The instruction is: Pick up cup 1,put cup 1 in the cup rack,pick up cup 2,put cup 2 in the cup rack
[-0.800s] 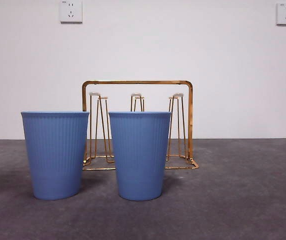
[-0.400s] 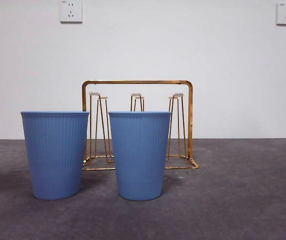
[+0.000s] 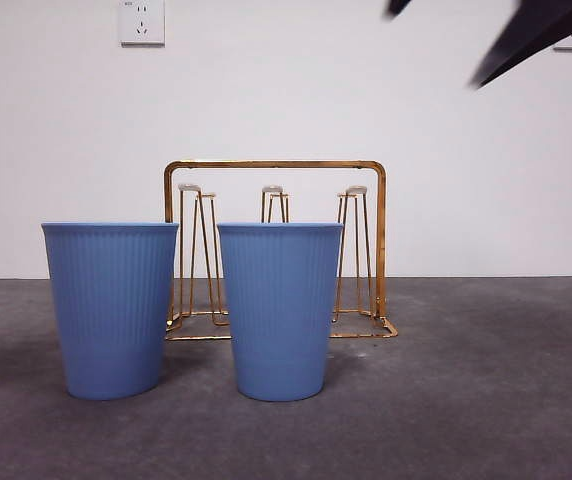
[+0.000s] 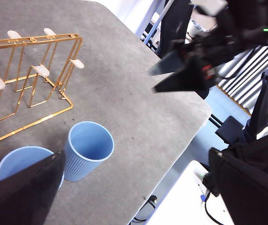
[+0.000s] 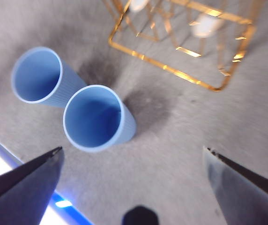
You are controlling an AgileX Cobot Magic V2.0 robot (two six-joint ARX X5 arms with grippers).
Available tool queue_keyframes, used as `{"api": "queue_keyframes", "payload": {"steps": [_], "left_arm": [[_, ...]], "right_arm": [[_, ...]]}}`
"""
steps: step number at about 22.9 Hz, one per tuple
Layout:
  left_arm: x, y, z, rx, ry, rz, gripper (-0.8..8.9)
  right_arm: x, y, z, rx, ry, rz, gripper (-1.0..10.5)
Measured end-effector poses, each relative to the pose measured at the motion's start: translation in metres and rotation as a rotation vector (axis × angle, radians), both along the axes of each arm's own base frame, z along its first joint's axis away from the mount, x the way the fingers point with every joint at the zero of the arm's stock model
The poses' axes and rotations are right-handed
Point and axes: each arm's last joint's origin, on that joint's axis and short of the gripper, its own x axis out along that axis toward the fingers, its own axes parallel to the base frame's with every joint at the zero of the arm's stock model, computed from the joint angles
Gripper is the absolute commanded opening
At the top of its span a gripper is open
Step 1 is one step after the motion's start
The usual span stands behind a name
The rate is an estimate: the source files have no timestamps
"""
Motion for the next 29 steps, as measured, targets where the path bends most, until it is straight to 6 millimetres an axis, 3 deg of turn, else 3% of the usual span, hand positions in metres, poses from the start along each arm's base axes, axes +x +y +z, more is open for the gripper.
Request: {"api": "queue_keyframes", "payload": {"steps": [2, 7, 15, 16, 19, 22, 27, 29], "left_arm": [[0.000, 0.000, 0.000, 0.000, 0.000, -0.004, 6.59], [0.000, -0.002, 0.000, 0.000, 0.001, -0.017, 6.59], [-0.001, -0.002, 0.000, 0.000, 0.001, -0.019, 6.59], [-0.001, -0.002, 0.000, 0.000, 0.001, -0.019, 6.59], [-0.001, -0.002, 0.000, -0.002, 0.005, -0.018, 6.59], [-0.001, -0.002, 0.000, -0.004, 0.008, -0.017, 6.59], [0.000, -0.002, 0.000, -0.012, 0.016, -0.021, 6.59], [0.002, -0.004, 0.003, -0.052, 0.010, -0.067, 6.59]], "right_arm": [[0.008, 0.017, -0.010, -0.024, 0.014, 0.019, 5.0], [0.031, 0.064, -0.059, -0.133, 0.088, 0.033, 5.0], [0.047, 0.091, -0.105, -0.213, 0.136, 0.026, 4.0], [0.049, 0.093, -0.109, -0.219, 0.147, 0.023, 3.8], [0.053, 0.096, -0.124, -0.248, 0.184, 0.022, 1.5], [0.055, 0.098, -0.129, -0.252, 0.186, 0.028, -0.2], [0.053, 0.099, -0.126, -0.257, 0.170, 0.075, -0.2], [0.048, 0.095, -0.116, -0.257, 0.157, 0.089, -0.2]]}}
